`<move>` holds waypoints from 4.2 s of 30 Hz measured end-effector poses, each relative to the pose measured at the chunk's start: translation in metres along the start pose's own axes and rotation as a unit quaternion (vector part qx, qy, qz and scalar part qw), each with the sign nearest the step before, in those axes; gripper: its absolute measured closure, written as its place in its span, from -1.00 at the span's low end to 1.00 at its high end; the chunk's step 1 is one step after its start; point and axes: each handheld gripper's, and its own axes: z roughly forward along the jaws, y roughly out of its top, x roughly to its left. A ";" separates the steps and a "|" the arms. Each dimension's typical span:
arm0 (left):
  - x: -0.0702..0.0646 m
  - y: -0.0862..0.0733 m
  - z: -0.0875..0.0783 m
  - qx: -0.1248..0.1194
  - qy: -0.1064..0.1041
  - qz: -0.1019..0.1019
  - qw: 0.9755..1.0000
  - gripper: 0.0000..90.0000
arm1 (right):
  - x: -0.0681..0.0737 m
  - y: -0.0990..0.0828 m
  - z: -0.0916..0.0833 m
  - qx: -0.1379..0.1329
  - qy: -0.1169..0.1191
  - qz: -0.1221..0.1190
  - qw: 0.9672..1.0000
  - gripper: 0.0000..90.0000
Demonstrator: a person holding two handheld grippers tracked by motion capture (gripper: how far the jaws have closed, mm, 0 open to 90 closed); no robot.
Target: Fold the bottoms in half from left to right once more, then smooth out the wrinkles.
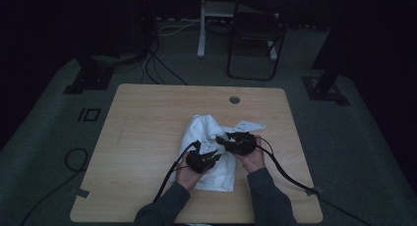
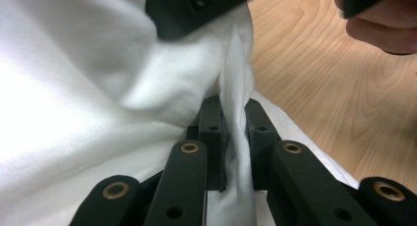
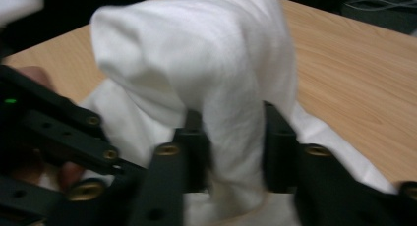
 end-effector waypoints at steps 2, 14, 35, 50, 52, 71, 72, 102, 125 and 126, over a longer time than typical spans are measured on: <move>-0.001 0.000 0.000 0.000 -0.003 -0.005 1.000 0.80 | -0.005 -0.002 0.000 0.006 -0.010 0.015 1.000 0.78; 0.017 0.027 -0.061 -0.082 -0.039 -0.036 0.995 0.34 | -0.028 -0.024 0.008 0.018 -0.010 0.075 0.997 0.84; 0.065 -0.008 0.003 -0.013 0.009 -0.063 0.998 0.57 | -0.043 -0.036 -0.027 0.056 -0.073 0.057 0.994 0.07; 0.051 -0.011 0.012 -0.010 0.058 -0.030 0.998 0.61 | -0.038 -0.010 -0.065 -0.014 -0.087 0.051 0.995 -0.21; 0.051 -0.012 0.012 -0.011 0.059 -0.030 0.998 0.61 | -0.034 -0.004 -0.060 -0.015 -0.078 0.047 0.996 -0.25; 0.050 -0.015 0.010 -0.030 0.063 -0.057 0.996 0.60 | -0.073 -0.012 0.010 0.107 -0.116 0.083 0.984 0.67; 0.050 -0.015 0.009 -0.033 0.062 -0.063 0.996 0.60 | -0.073 -0.012 0.011 0.110 -0.128 0.080 0.982 0.61; 0.049 -0.015 0.005 -0.039 0.061 -0.063 0.995 0.43 | 0.028 -0.058 0.004 0.114 -0.082 -0.005 0.990 0.03; 0.087 -0.018 -0.001 -0.041 0.128 -0.087 0.987 0.41 | 0.001 -0.050 0.051 0.110 -0.083 0.013 0.990 0.06; 0.090 -0.017 0.000 -0.041 0.132 -0.090 0.986 0.41 | -0.001 -0.048 0.055 0.109 -0.082 0.012 0.991 0.06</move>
